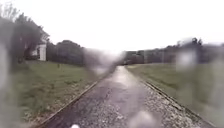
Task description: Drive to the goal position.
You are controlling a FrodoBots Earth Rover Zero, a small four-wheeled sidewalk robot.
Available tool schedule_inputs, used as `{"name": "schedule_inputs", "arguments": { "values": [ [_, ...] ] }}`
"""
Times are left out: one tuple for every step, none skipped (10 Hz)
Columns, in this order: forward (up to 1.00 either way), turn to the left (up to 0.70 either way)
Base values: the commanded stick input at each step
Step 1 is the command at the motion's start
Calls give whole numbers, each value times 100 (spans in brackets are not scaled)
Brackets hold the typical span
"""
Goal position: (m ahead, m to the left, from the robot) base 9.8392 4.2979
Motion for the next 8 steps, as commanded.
{"name": "schedule_inputs", "arguments": {
  "values": [
    [70,0],
    [70,0],
    [70,0],
    [70,0],
    [70,-24],
    [70,-35],
    [70,-35],
    [70,-35]
  ]
}}
